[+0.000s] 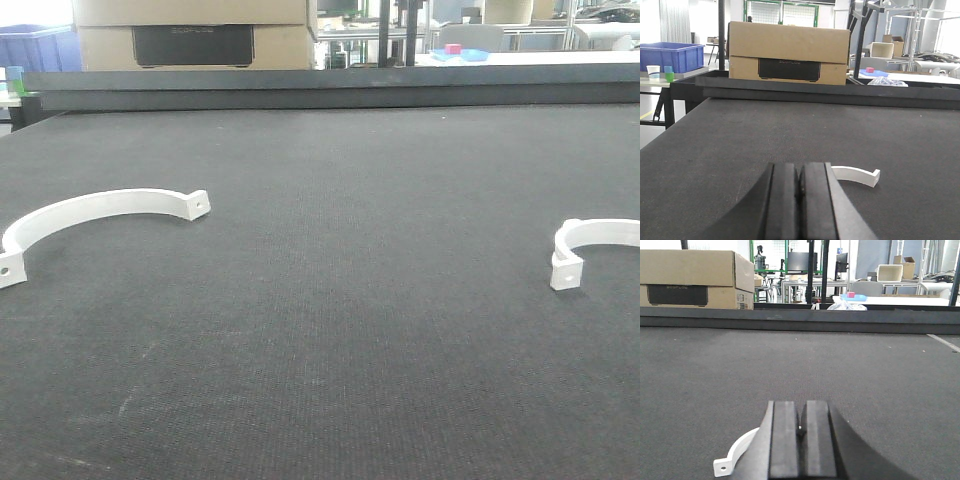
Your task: Grab PVC pipe and place in blue bin
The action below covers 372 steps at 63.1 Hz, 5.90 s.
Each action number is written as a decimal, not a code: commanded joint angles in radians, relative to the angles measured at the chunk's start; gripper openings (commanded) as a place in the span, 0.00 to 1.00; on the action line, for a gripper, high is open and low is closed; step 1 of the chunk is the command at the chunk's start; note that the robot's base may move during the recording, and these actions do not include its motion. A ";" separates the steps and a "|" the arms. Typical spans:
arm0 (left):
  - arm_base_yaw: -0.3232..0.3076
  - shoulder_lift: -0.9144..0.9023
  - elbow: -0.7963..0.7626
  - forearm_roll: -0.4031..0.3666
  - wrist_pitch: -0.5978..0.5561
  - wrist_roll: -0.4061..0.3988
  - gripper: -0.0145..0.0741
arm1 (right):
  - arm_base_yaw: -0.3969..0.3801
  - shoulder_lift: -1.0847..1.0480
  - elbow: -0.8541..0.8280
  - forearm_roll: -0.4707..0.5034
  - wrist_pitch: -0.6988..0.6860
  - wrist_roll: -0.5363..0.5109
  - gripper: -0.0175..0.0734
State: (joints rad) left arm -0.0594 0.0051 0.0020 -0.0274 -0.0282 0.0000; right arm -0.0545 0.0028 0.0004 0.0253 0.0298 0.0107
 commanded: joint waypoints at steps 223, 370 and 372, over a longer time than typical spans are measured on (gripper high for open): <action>0.004 1.129 -1.043 -0.075 0.862 0.000 0.04 | -0.006 1.045 -0.724 0.015 0.359 -0.005 0.01; 0.004 1.426 -1.098 -0.075 0.894 0.000 0.04 | 0.186 1.842 -1.316 -0.076 0.884 0.500 0.01; 0.004 1.426 -1.098 -0.075 0.894 0.000 0.04 | 0.186 1.842 -1.316 -0.084 0.884 0.482 0.01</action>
State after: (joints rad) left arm -0.0594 1.4321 -1.0880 -0.0923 0.8670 0.0000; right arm 0.1355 1.8472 -1.3070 -0.0204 0.9060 0.5164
